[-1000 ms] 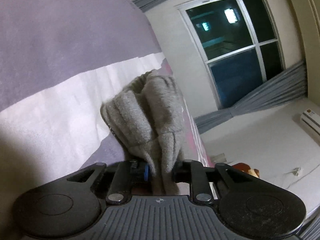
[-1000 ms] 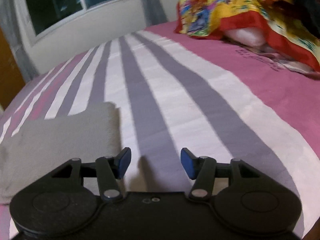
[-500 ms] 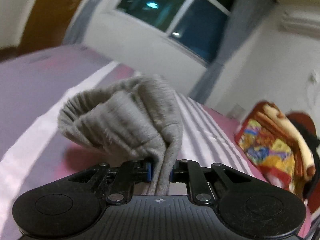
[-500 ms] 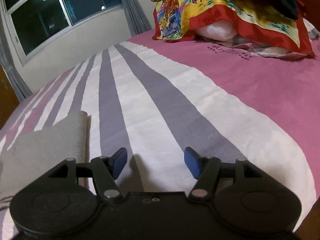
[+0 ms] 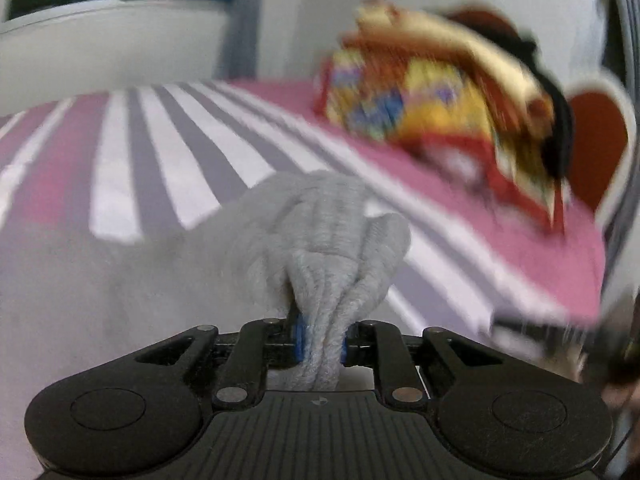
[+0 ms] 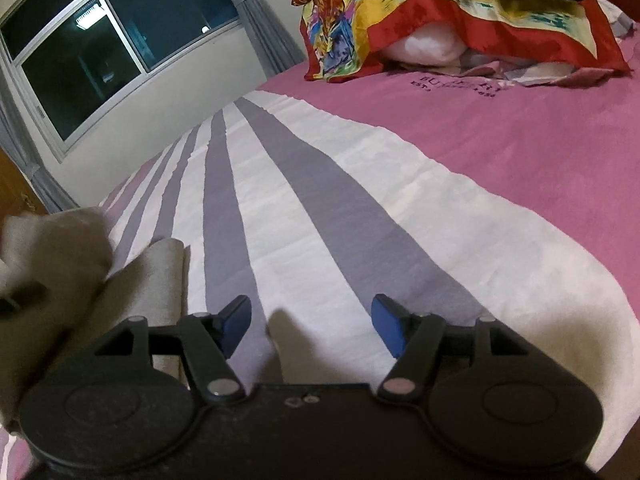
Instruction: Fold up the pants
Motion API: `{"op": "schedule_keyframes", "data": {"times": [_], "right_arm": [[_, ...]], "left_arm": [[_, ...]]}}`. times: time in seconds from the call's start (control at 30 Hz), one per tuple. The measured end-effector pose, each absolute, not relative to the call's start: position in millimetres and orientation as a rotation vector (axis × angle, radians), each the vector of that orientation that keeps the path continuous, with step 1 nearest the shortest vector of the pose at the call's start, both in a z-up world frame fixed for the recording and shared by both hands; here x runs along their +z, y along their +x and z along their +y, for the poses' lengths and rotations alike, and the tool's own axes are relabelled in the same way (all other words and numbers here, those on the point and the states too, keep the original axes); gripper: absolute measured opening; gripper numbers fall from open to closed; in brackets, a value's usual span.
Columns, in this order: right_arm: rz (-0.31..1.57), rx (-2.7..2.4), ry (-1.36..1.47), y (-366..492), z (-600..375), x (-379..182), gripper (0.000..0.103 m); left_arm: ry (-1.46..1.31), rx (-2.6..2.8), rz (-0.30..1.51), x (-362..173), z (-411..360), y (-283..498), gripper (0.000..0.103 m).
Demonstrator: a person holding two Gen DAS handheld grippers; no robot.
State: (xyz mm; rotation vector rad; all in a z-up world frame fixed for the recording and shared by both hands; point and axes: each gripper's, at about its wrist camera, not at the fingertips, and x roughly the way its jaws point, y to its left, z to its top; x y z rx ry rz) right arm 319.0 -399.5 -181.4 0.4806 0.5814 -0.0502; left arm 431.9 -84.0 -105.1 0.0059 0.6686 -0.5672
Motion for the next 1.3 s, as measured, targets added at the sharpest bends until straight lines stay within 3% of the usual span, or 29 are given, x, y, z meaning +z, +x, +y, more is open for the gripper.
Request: {"op": "schedule_keyframes", "data": {"times": [0.17, 0.23, 0.3, 0.33, 0.47, 0.57, 0.73, 0.93, 1.13, 1.3], "right_arm": [[0.585, -0.042, 0.48, 321, -400, -184, 0.073], [0.581, -0.039, 0.484, 320, -400, -183, 0.073], [0.576, -0.037, 0.504, 320, -403, -184, 0.073], [0.574, -0.036, 0.511, 320, -403, -184, 0.073], [0.569, -0.042, 0.508, 319, -402, -183, 0.073], [0.567, -0.045, 0.507, 318, -402, -182, 0.072], [0.552, -0.07, 0.483, 314, -396, -176, 0.071], [0.515, 0.039, 0.479, 300, -355, -156, 0.064], [0.509, 0.268, 0.427, 308, -292, -135, 0.042], [0.55, 0.291, 0.415, 336, -264, -133, 0.041]], "left_arm": [[-0.017, -0.55, 0.64, -103, -78, 409, 0.033], [-0.101, -0.545, 0.604, -93, -56, 401, 0.051], [-0.178, -0.535, 0.554, -88, -19, 382, 0.098], [-0.219, -0.531, 0.529, -85, -1, 372, 0.103], [-0.241, -0.365, 0.509, -100, 51, 345, 0.102], [-0.262, -0.241, 0.519, -118, 95, 314, 0.091], [-0.221, -0.191, 0.587, -153, 117, 282, 0.091], [-0.148, -0.159, 0.611, -171, 102, 299, 0.091], [-0.12, -0.139, 0.584, -182, 99, 318, 0.091], [-0.206, -0.162, 0.564, -189, 110, 318, 0.091]]}}
